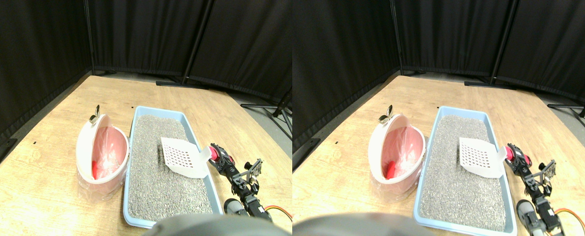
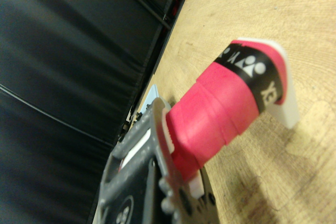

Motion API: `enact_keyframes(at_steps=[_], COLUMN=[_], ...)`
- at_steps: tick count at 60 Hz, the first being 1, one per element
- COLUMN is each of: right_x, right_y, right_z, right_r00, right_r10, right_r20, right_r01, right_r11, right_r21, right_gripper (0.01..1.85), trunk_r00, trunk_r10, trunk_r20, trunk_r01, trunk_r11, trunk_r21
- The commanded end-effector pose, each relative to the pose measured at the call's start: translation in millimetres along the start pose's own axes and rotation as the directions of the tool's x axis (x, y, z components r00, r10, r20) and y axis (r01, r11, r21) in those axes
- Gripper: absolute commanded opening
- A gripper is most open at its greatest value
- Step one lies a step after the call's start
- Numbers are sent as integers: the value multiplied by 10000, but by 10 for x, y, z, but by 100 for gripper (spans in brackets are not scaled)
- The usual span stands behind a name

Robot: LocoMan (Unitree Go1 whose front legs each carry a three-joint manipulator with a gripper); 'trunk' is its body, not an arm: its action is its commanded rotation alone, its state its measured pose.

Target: Scoop (unimanual)

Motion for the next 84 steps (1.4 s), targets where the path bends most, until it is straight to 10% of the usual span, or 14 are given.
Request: enact_keyframes(at_steps=[1, 31, 38, 52, 84], right_x=[-11, 20, -63, -169, -632], right_y=[-28, -186, -159, -129, -110], right_z=[-29, -222, -158, -90, 162], right_r00=[9992, 9899, 9696, 9599, 9991], right_r10=[-357, -1064, -1576, -1401, -420], right_r20=[156, -933, -1872, -2427, 107], right_r01=[353, 1103, 1656, 1586, 423], right_r11=[9991, 9932, 9858, 9856, 9987], right_r21=[243, 383, 282, 584, -297], right_gripper=[5, 6, 81, 135, 104], trunk_r00=[9999, 10000, 10000, 9999, 9956], trunk_r10=[12, 13, -16, -145, -940], trunk_r20=[134, 61, 42, 16, 22], trunk_r01=[-9, -12, 16, 145, 939], trunk_r11=[9999, 9999, 9999, 9999, 9951], trunk_r21=[-168, -129, -101, -31, 299])
